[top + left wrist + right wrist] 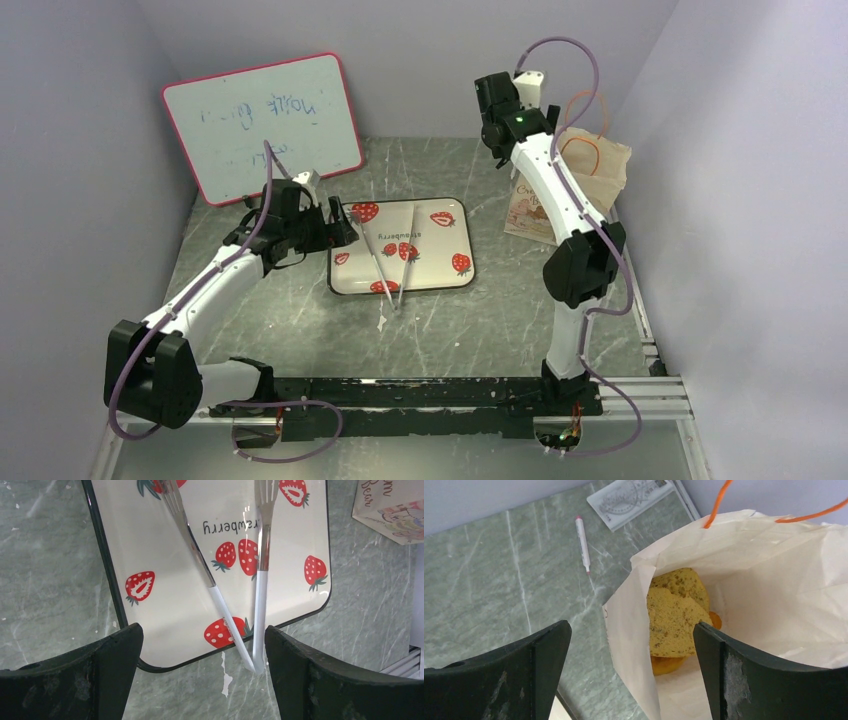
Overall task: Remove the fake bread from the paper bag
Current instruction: Pick up the paper bag from the center of the board, then move the container to the center of the board.
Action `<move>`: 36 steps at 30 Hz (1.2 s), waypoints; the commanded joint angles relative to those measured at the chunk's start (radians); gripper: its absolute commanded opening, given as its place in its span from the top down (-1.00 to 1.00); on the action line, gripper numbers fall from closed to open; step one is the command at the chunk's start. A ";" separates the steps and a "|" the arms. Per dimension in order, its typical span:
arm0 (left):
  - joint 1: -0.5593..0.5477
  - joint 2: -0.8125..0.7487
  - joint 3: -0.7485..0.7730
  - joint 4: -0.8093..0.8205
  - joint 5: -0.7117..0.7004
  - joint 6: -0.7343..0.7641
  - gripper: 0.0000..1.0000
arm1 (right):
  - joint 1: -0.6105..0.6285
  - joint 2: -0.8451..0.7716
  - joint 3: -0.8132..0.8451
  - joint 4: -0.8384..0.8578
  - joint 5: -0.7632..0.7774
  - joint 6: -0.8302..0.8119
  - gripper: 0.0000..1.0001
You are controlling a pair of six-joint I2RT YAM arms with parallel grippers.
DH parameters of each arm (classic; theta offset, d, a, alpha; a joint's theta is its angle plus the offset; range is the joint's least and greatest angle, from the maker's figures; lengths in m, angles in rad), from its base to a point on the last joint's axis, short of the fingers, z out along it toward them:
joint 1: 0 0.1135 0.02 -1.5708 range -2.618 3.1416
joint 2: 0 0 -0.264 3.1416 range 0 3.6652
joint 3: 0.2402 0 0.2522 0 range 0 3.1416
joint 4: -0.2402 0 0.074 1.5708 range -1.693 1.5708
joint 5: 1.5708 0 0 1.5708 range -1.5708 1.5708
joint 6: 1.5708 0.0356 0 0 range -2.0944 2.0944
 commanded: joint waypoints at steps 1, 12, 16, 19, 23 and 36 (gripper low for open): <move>-0.006 -0.005 -0.005 -0.022 -0.032 -0.009 -0.91 | -0.029 0.020 -0.018 -0.016 -0.046 0.009 -0.94; -0.005 -0.010 0.010 -0.043 -0.062 -0.030 -0.91 | -0.072 0.087 0.016 0.012 -0.114 -0.033 -0.43; -0.003 -0.006 0.015 -0.080 -0.094 -0.042 -0.91 | -0.085 0.095 0.025 0.010 -0.143 -0.034 -0.02; -0.003 -0.014 0.012 -0.098 -0.131 -0.061 -0.91 | -0.087 0.089 0.020 0.010 -0.150 -0.035 0.23; 0.007 -0.029 -0.015 -0.122 -0.200 -0.109 -0.92 | -0.089 0.059 0.005 0.019 -0.150 -0.040 0.56; 0.204 -0.118 -0.233 -0.062 -0.186 -0.275 -1.00 | -0.073 -0.043 -0.045 0.039 -0.109 -0.048 1.00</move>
